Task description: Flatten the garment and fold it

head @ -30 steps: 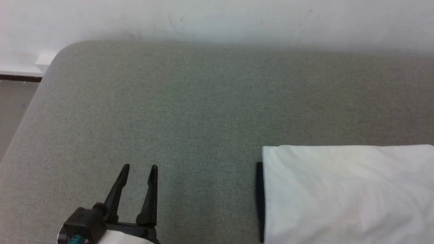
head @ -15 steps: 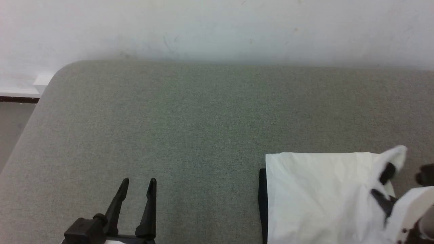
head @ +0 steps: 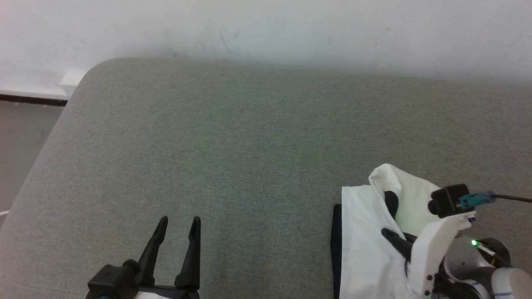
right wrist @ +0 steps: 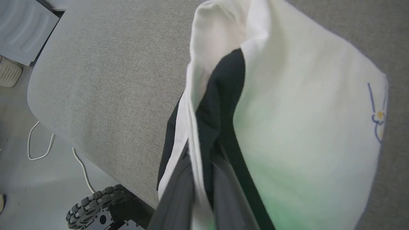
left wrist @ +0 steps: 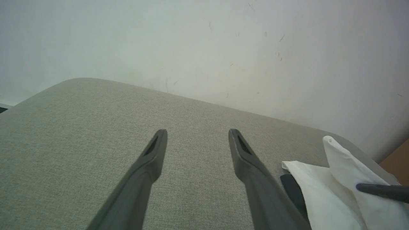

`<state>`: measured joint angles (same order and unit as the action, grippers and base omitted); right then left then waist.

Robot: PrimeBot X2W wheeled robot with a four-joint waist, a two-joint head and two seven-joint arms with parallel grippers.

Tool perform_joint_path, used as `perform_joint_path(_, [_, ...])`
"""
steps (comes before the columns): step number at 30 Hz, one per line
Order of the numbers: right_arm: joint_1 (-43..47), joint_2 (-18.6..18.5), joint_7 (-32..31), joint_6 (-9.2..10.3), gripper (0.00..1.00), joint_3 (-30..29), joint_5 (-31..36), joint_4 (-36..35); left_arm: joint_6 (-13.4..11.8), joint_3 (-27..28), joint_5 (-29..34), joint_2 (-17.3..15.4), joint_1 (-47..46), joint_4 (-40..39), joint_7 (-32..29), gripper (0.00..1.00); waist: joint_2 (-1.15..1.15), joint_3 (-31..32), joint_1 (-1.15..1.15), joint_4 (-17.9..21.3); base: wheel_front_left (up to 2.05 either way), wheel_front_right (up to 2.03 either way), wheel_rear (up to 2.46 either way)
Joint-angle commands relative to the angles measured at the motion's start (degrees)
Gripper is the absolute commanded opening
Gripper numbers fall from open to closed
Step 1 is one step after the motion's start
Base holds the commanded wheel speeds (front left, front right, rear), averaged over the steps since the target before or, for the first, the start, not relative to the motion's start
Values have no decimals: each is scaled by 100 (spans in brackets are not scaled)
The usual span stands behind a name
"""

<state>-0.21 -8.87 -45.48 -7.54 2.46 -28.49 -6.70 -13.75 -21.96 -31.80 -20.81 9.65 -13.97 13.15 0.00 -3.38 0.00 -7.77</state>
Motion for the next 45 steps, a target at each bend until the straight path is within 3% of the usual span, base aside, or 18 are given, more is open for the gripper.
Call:
perform_joint_path(1, [-110,33,-31,5,0,50,50,48,39,0,-10,28,-114,22,35,100,0,-114,0,-119,0,0,0])
perform_joint_path(10, [-641,181,-208,5,0,615,684,988,160,-138,7,228,-369,241,86,100,0,-353,0,-408,0,0,0])
perform_joint_path(15, [-737,253,-296,5,3,623,1035,1413,230,-209,6,329,-462,376,106,100,0,-370,0,-513,0,0,0])
perform_joint_path(17, [-745,288,-399,5,56,579,1236,1618,265,-244,5,364,-502,446,112,100,0,-358,0,-557,0,0,0])
perform_joint_path(18, [-753,309,-442,5,100,559,1318,1695,280,-255,3,376,-519,478,114,100,0,-352,0,-571,0,0,0])
perform_joint_path(24, [-870,462,-396,5,100,479,1227,1643,307,-246,-21,379,-513,583,125,100,0,-269,0,-479,0,0,0])
perform_joint_path(29, [-906,481,-440,5,100,258,785,977,264,-227,-41,333,-407,555,107,100,0,-169,0,-247,0,0,0])
perform_joint_path(37, [-285,38,-230,5,100,-1078,631,-384,191,-223,25,222,-343,388,66,100,0,-163,0,-13,0,0,0])
perform_joint_path(40, [114,-86,-228,5,100,-1431,757,-487,144,-216,89,170,-345,323,57,100,0,-200,0,26,0,0,0])
perform_joint_path(45, [458,118,-143,5,100,-1619,701,-236,88,-191,123,103,-338,219,18,100,0,-274,0,45,0,0,0])
